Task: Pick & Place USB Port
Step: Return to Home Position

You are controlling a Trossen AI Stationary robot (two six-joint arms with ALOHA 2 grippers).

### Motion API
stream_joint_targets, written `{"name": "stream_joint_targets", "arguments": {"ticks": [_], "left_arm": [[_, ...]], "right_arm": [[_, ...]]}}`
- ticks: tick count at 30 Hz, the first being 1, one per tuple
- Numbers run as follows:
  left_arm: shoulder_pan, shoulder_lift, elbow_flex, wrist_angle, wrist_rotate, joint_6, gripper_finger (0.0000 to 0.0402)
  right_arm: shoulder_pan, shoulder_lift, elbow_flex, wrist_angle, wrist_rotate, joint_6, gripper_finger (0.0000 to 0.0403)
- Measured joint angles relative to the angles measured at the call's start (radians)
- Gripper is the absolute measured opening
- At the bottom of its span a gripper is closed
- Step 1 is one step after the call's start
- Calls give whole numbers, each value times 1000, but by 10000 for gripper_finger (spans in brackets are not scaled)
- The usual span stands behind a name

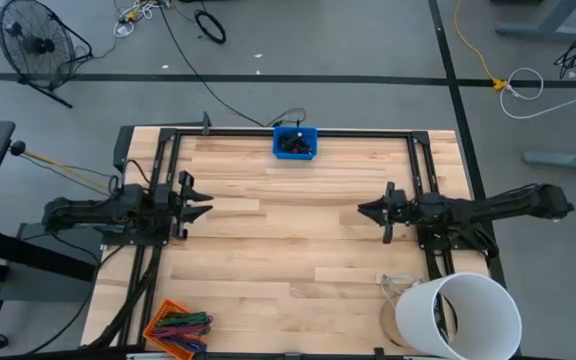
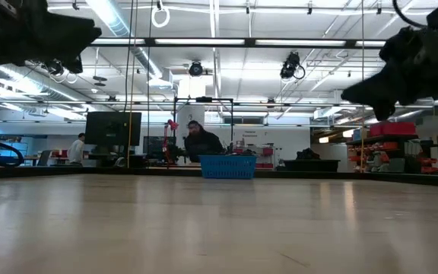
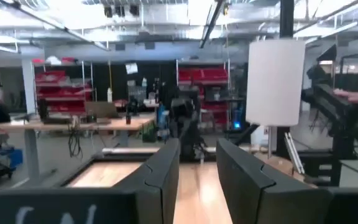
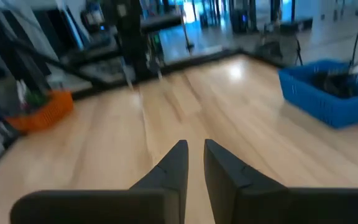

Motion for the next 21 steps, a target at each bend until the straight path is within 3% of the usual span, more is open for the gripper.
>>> {"name": "stream_joint_targets", "arguments": {"ticks": [14,21], "left_arm": [[0,-1,-1,-36,0,0,112],[0,-1,-1,-37,0,0,112]], "right_arm": [[0,-427,0,-3,0,0,54],[0,-468,1,46,0,0,54]]}}
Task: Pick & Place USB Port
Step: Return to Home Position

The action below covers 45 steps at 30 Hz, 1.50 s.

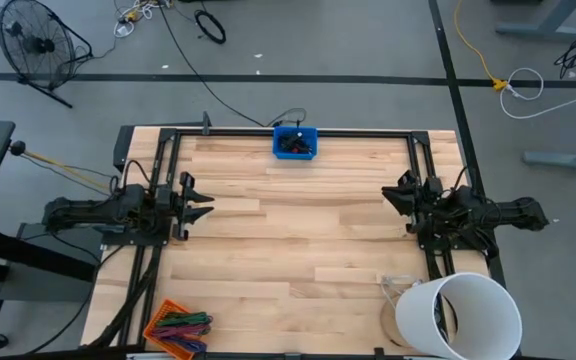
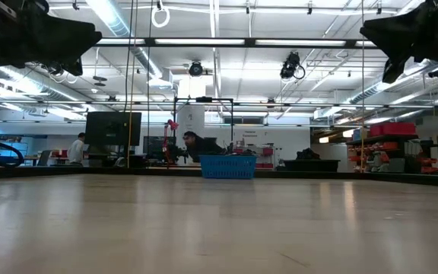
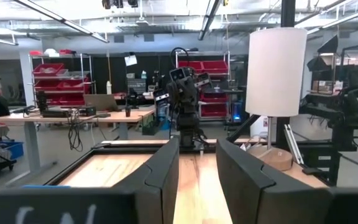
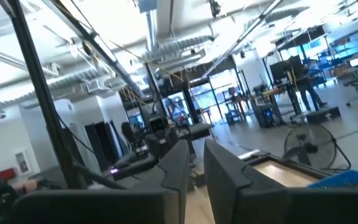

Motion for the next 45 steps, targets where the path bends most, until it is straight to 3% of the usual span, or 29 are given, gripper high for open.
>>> {"name": "stream_joint_targets", "arguments": {"ticks": [18,26,30,33,45], "left_arm": [[13,0,0,0,0,0,112],[14,0,-1,0,0,0,112],[14,0,-1,0,0,0,112],[14,0,-1,0,0,0,112],[95,0,-1,0,1,0,112]], "right_arm": [[0,0,0,-3,0,-1,54],[0,0,0,-178,1,-297,54],[0,1,-1,-305,1,-382,54],[0,10,0,-295,1,-422,54],[0,11,0,-295,0,-305,54]]}}
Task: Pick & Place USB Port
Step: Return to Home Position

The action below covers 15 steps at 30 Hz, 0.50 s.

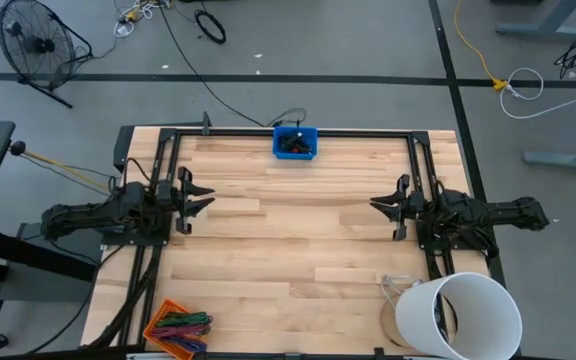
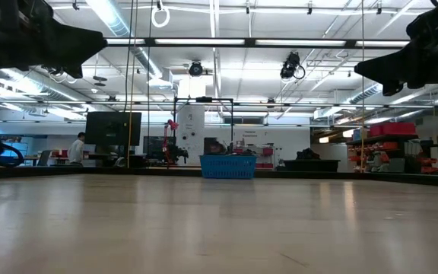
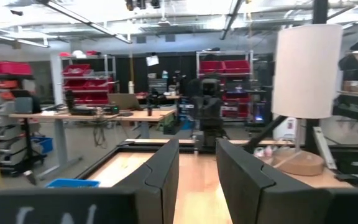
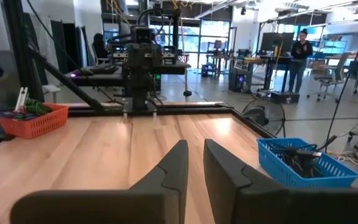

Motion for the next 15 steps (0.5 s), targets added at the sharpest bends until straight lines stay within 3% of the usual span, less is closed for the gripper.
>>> {"name": "stream_joint_targets", "arguments": {"ticks": [9,15], "left_arm": [[-29,0,0,-4,-1,0,112],[-37,2,0,-195,96,-83,112]], "right_arm": [[0,0,0,0,0,6,54],[0,0,0,1,0,6,54]]}}
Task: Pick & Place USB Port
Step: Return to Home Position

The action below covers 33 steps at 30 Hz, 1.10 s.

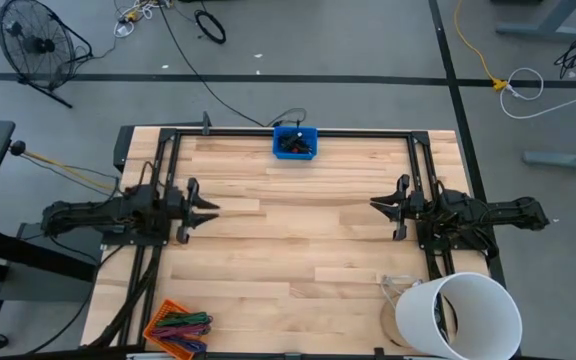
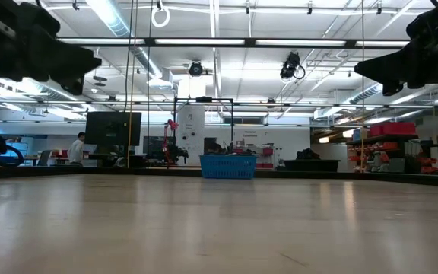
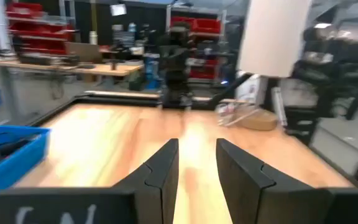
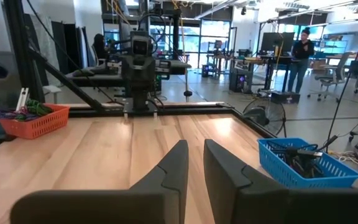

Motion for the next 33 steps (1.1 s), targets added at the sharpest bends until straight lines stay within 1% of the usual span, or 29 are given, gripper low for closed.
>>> {"name": "stream_joint_targets", "arguments": {"ticks": [3,5,8,10,19,33], "left_arm": [[-21,-1,0,6,52,-25,112],[-45,-2,0,6,82,15,112],[-80,-1,0,2,79,109,112],[-89,-1,0,1,75,129,112],[-68,-1,0,0,74,58,112],[-68,-1,-1,51,64,58,112]], "right_arm": [[0,0,0,0,0,0,54],[0,0,0,1,0,0,54],[0,0,0,1,0,0,54],[0,0,0,1,0,0,54],[0,0,0,1,0,0,54],[0,0,0,1,0,0,54]]}}
